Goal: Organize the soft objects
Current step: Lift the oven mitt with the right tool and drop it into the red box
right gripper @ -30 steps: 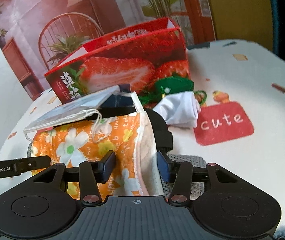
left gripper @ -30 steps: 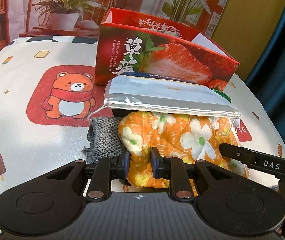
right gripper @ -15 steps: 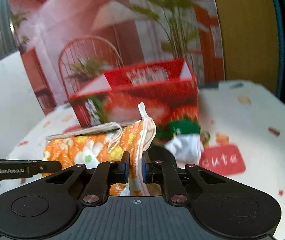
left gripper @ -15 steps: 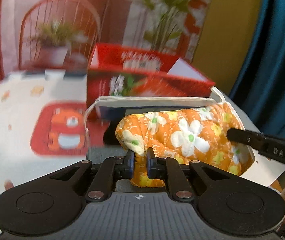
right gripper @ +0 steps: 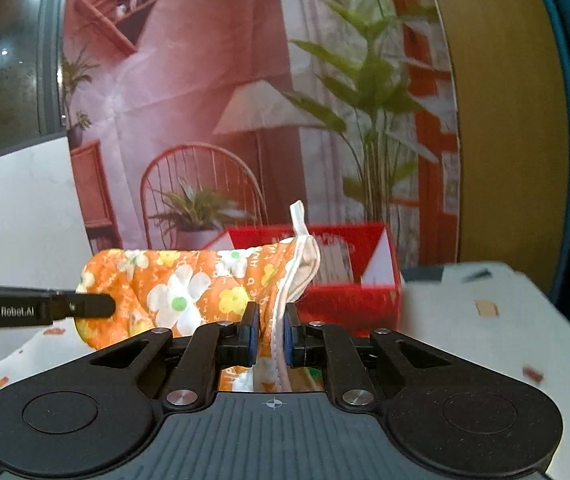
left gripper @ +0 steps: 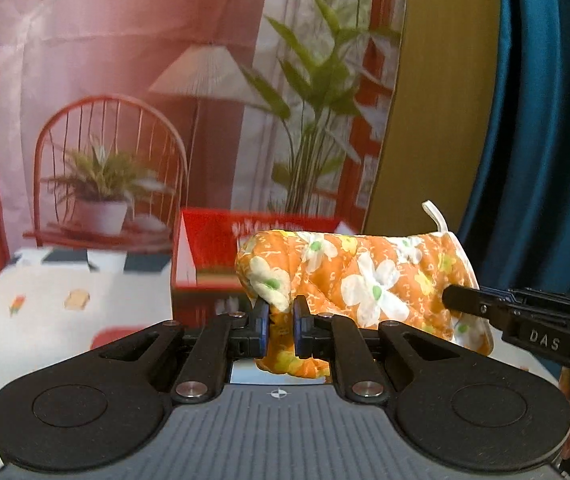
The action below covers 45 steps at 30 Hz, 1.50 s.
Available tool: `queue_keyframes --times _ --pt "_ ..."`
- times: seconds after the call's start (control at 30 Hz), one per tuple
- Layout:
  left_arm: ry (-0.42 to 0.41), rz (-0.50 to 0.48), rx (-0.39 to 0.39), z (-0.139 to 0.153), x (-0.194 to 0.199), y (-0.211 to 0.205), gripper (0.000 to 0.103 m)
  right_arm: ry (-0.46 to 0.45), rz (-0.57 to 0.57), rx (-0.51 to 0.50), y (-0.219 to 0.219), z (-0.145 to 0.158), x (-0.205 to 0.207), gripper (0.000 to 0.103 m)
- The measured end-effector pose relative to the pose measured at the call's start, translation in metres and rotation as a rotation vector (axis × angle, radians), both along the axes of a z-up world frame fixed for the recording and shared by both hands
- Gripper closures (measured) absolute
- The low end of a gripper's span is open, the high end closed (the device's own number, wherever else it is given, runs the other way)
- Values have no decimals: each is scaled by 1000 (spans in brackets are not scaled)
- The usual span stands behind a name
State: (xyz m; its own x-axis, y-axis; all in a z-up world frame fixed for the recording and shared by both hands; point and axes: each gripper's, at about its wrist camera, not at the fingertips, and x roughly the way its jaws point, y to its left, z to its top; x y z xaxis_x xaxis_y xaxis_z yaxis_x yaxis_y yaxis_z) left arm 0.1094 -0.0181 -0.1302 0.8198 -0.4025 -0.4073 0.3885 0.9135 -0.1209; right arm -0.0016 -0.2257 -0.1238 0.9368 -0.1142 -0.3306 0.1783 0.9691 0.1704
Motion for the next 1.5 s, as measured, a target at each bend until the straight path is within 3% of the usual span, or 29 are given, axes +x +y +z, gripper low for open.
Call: queue_keyframes --times 0.37,0.8,0.9,1.0,1.17,1.3,1.43,1.47,1.5 --pt "-69 54 3 31 77 -17 90 -16 70 -135 -30 25 77 92" --pt "-165 92 159 21 160 -64 90 36 17 -254 -55 -10 176 92" --pt "-95 88 176 5 179 -69 90 81 9 -257 -64 -22 195 92" --pt "50 46 191 -13 200 -71 90 161 13 -215 -75 -36 209 92" --pt "276 3 143 -36 227 -61 90 296 31 -52 -98 -57 220 92" --pt "349 -28 149 -47 231 -58 90 350 28 64 -107 -65 218 92" --pt "372 -36 183 -53 223 -59 90 384 31 143 -110 -72 218 92" --pt "376 -39 186 -53 223 -58 88 387 29 153 -110 -73 217 91" --pt "381 -40 189 -53 222 -58 78 391 31 156 -111 -71 217 90"
